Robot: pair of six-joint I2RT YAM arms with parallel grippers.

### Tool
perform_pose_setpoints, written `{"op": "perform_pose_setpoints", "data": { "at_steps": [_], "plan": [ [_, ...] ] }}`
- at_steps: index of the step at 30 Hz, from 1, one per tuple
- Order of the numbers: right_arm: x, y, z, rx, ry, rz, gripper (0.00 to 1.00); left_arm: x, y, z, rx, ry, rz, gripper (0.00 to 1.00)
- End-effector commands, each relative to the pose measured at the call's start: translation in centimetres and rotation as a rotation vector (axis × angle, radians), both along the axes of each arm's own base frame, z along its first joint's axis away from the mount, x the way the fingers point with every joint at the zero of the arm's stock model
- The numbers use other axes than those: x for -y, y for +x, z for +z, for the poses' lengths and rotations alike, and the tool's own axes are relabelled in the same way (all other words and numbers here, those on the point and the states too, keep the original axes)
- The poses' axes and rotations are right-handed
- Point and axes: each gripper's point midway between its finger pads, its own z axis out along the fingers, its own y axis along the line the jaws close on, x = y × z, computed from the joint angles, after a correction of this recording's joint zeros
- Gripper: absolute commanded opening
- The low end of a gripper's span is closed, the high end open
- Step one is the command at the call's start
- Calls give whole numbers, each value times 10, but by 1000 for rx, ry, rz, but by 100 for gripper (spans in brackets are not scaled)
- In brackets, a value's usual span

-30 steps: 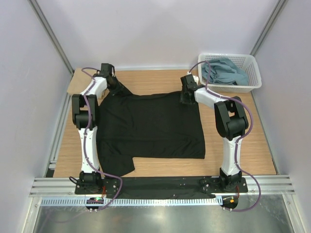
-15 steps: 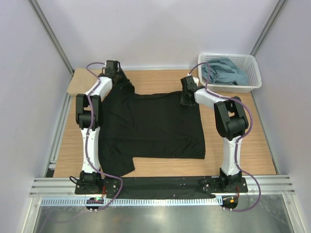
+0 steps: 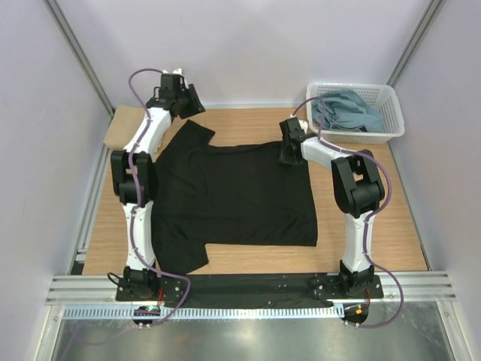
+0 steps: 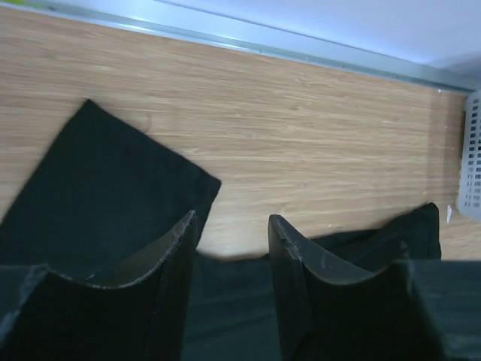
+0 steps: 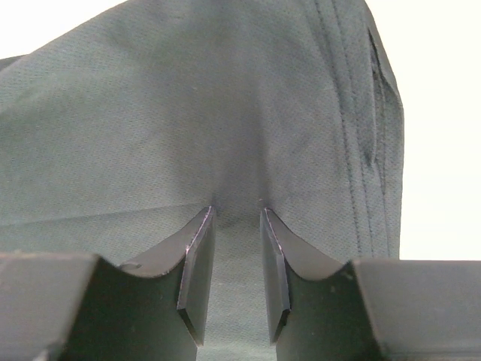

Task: Fold and stack the t-shirts
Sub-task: Flatten the tshirt out

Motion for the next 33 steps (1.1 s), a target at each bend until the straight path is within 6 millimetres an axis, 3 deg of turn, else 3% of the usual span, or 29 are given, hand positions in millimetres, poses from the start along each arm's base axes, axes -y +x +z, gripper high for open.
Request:
{"op": "perform_pose_setpoints", "data": {
  "at_steps": [1,5,11,16,20,22,23,24,25,26,27,28,29,30,31,33],
  "plan": [
    [3,15,37,83,-5,-21,37,-41,-29,20,-49,125,18,44],
    [-2,26,33,77,6,-12,40,-49,-56,-35,-202,149,-3,41],
    [0,42,35,102,-34,-3,43,-49,-52,-92,-284,123,-22,35],
    [0,59,25,112,-76,32,46,-56,-40,-112,-266,135,23,34],
    [5,73,13,133,-101,28,49,-51,-24,-117,-252,100,20,34],
    [10,81,3,125,-124,25,52,-49,-20,-132,-276,93,18,34],
    [13,84,-1,119,-129,22,52,-44,-12,-125,-255,66,11,35],
    [19,87,-5,113,-129,11,55,-41,-10,-139,-272,52,0,35],
    [21,94,-3,123,-125,5,56,-37,-6,-141,-269,34,-7,35],
    [25,97,-16,107,-127,3,56,-33,8,-127,-222,13,-14,35],
    [28,102,-18,109,-127,5,57,-24,13,-128,-214,-25,-49,35],
    [32,114,-10,130,-135,12,59,-20,17,-145,-225,-33,-60,34],
    [33,118,-20,113,-147,18,61,-17,33,-125,-165,-40,-68,38],
    [34,124,-17,117,-154,25,65,-15,39,-118,-140,-66,-65,41],
    [32,136,3,147,-162,46,67,-17,47,-98,-80,-73,-58,46],
    [31,145,23,180,-178,57,75,-19,50,-75,-41,-71,-49,48]
  ]
}}
